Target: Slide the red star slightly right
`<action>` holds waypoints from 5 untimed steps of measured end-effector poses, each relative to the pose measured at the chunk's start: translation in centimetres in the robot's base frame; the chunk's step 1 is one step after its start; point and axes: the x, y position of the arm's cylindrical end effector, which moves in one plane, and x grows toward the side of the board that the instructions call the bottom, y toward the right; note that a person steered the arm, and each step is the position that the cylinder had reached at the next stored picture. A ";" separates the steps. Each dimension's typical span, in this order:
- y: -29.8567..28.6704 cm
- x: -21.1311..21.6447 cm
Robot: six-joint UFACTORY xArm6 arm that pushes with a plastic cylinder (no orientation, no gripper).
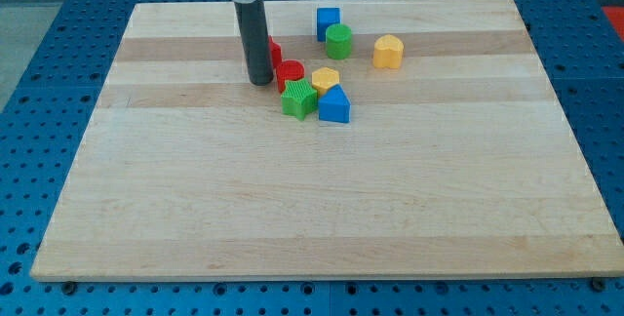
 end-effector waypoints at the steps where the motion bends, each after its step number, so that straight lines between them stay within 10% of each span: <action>1: -3.1 0.0; 5: -4.8 -5.1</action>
